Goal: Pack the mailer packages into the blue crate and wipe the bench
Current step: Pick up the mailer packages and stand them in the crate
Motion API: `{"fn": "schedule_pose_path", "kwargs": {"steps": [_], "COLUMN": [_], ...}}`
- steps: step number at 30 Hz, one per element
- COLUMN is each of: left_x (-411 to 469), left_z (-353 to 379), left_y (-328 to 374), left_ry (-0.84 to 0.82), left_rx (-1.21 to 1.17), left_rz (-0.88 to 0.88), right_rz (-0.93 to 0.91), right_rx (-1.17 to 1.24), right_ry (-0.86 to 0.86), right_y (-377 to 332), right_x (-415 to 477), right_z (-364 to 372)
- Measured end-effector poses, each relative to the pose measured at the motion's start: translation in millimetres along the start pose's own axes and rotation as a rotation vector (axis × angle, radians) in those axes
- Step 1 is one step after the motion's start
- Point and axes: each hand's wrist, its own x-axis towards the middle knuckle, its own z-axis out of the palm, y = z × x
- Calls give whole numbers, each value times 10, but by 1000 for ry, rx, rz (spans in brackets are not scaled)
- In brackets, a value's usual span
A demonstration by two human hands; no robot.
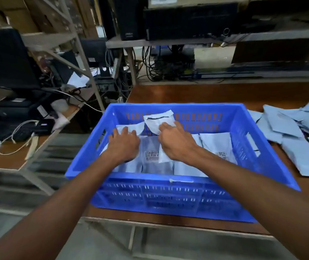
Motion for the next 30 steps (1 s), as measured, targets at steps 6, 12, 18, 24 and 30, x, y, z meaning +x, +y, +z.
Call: {"fn": "schedule_pose_path", "kwargs": {"steps": [6,12,18,24,30], "left_x": [229,390,484,525,529], "left_z": [-9,79,231,38,-628], "left_y": [-51,-179,-196,-128,658], "left_ry": [-236,-533,-528,-309,252], "left_rx": [-11,129,225,137,-205], "left_rz": [88,165,189,175,307], "right_rz": [32,-13,-108,-117,-112], "right_rx": [-15,-158,-208,-159,46], "right_ry": [-390,-550,-574,-510,190], "right_y": [-361,-89,61,150,971], "right_x": [281,568,630,656,310], "right_z": [243,537,755,573,-541]}}
